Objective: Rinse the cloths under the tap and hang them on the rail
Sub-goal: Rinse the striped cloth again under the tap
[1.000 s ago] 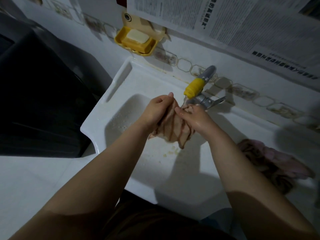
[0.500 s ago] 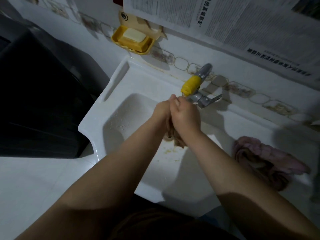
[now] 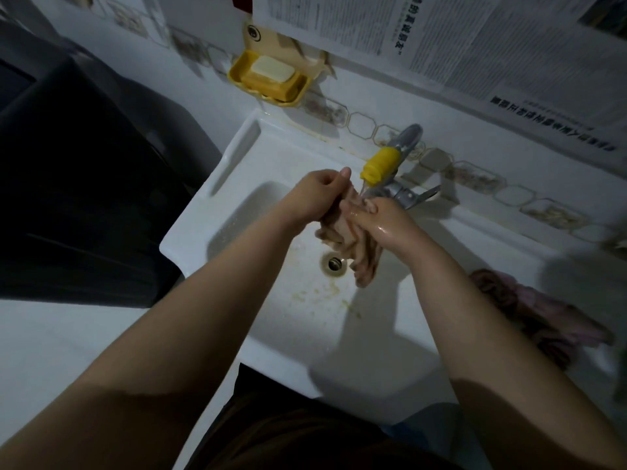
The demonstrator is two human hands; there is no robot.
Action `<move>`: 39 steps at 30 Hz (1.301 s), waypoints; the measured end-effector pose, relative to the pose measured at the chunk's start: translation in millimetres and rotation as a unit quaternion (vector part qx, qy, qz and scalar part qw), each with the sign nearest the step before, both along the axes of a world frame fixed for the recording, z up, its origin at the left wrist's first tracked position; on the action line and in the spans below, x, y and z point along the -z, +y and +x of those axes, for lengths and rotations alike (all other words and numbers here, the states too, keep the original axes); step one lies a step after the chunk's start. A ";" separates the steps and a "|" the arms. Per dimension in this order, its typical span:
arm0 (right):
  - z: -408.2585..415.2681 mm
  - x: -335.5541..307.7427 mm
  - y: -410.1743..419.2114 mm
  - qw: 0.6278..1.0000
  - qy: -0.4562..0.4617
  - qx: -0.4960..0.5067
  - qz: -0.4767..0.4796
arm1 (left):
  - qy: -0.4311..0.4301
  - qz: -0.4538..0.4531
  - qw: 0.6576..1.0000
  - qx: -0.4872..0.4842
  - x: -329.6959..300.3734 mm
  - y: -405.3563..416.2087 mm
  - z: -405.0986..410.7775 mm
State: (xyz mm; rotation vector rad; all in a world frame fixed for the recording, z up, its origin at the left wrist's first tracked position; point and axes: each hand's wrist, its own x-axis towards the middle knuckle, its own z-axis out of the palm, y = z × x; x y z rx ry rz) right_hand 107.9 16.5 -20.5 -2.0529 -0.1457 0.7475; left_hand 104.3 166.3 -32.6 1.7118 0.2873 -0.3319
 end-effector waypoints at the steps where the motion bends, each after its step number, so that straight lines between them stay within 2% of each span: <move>1: -0.2 -0.7 0.1 0.999 -0.007 0.022 0.029 | 0.006 -0.004 1.000 0.022 0.3 -0.9 -0.5; 4: 2.5 -5.4 0.0 0.986 0.009 0.109 0.123 | 0.042 -0.045 0.993 0.098 11.6 -4.2 -8.5; 6: 6.9 -6.6 -2.2 0.975 0.010 0.169 0.142 | 0.041 -0.095 0.990 0.096 28.3 -6.0 -18.1; 9: 14.8 -3.6 -5.9 0.970 -0.006 0.205 0.127 | 0.019 -0.172 0.985 0.022 42.9 -7.8 -28.9; 11: 15.9 -4.2 -4.2 0.968 -0.024 0.222 0.116 | 0.023 -0.196 0.978 -0.068 43.1 -10.9 -28.2; 14: 7.4 -2.3 5.3 0.971 -0.049 0.210 0.100 | 0.041 -0.167 0.968 -0.182 30.6 -19.3 -17.7; 17: -6.4 3.7 20.6 0.983 -0.094 0.157 0.035 | 0.068 -0.155 0.962 -0.213 21.0 -32.9 -10.4; 19: -2.9 10.7 23.5 0.983 -0.111 0.145 -0.035 | 0.111 -0.172 0.958 -0.200 13.9 -46.5 -11.8; 21: 9.8 13.7 19.1 0.966 -0.136 0.198 -0.090 | 0.139 -0.177 0.961 -0.163 9.7 -61.3 -15.3; 23: 14.1 17.2 15.9 0.960 -0.135 0.234 -0.078 | 0.147 -0.145 0.963 -0.176 5.3 -64.0 -17.1; 27: -21.3 12.0 29.2 0.963 -0.207 0.143 -0.095 | 0.148 -0.133 0.959 -0.203 11.5 -46.6 -6.9; 29: -16.0 15.7 26.9 0.956 -0.221 0.146 -0.127 | 0.182 -0.161 0.949 -0.201 11.3 -45.7 -7.4; 31: 4.9 24.0 18.7 0.961 -0.166 0.145 -0.170 | 0.194 -0.188 0.949 -0.163 14.9 -47.7 -8.9; 32: 14.7 30.0 13.2 0.967 -0.125 0.154 -0.157 | 0.182 -0.196 0.953 -0.142 16.4 -48.1 -9.6; 34: 21.7 35.6 7.3 0.983 -0.033 0.173 -0.055 | 0.153 -0.238 0.953 -0.106 13.9 -42.5 -13.0; 36: 18.3 34.8 5.3 0.982 0.056 0.180 0.024 | 0.120 -0.300 0.945 -0.057 9.0 -30.3 -14.8; 39: 12.4 35.3 -3.2 0.979 0.134 0.114 0.100 | 0.103 -0.315 0.943 -0.004 9.4 -9.1 -11.7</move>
